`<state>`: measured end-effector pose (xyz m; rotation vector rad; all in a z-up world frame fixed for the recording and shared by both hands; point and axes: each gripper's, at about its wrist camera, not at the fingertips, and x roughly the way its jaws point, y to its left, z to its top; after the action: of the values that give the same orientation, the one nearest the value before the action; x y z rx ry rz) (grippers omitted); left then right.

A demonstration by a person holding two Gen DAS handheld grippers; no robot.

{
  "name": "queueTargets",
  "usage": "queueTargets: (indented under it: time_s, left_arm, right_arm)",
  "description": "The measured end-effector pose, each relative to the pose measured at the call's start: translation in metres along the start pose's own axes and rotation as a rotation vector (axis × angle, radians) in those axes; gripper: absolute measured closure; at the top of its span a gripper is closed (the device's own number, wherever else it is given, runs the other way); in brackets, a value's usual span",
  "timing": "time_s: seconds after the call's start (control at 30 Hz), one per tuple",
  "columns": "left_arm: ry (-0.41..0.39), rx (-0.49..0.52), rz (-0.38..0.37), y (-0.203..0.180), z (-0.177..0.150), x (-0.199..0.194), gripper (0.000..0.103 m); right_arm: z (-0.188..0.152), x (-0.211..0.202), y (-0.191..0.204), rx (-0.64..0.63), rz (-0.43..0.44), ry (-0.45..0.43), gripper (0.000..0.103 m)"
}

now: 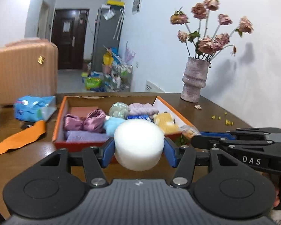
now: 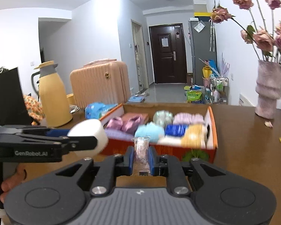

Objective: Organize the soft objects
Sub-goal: 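Carry both items into the box and open both grippers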

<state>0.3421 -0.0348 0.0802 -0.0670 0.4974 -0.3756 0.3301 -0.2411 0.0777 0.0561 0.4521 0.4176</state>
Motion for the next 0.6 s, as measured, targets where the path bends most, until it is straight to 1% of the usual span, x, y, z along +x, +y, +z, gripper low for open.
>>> queueTargets:
  time_s: [0.07,0.17,0.3,0.37,0.4,0.43,0.5,0.57,0.6]
  left_arm:
    - [0.026,-0.018,-0.012,0.01,0.011,0.027,0.046]
    - [0.061,-0.014,-0.006,0.02,0.019,0.065,0.046]
    - [0.131,-0.016,-0.02,0.031,0.023,0.113,0.046]
    - [0.16,-0.012,-0.041,0.034,0.022,0.13,0.045]
    - [0.18,-0.013,-0.05,0.036,0.021,0.137,0.041]
    - [0.195,-0.014,-0.06,0.038,0.019,0.144,0.034]
    - [0.212,-0.011,-0.072,0.044,0.018,0.153,0.026]
    - [0.206,-0.017,-0.079,0.053,0.02,0.154,0.025]
    - [0.2,-0.028,-0.079,0.058,0.021,0.152,0.024]
  right_arm:
    - [0.013,0.022,-0.008,0.0,0.01,0.004,0.087]
    - [0.035,0.06,-0.024,0.014,0.028,0.017,0.087]
    - [0.064,0.123,-0.04,0.032,0.066,0.069,0.087]
    - [0.08,0.156,-0.046,0.045,0.08,0.097,0.087]
    - [0.087,0.176,-0.048,0.053,0.092,0.114,0.087]
    - [0.092,0.191,-0.05,0.069,0.099,0.129,0.087]
    - [0.102,0.226,-0.051,0.085,0.115,0.168,0.087]
    - [0.107,0.255,-0.05,0.1,0.111,0.186,0.084]
    - [0.109,0.269,-0.05,0.114,0.102,0.203,0.083]
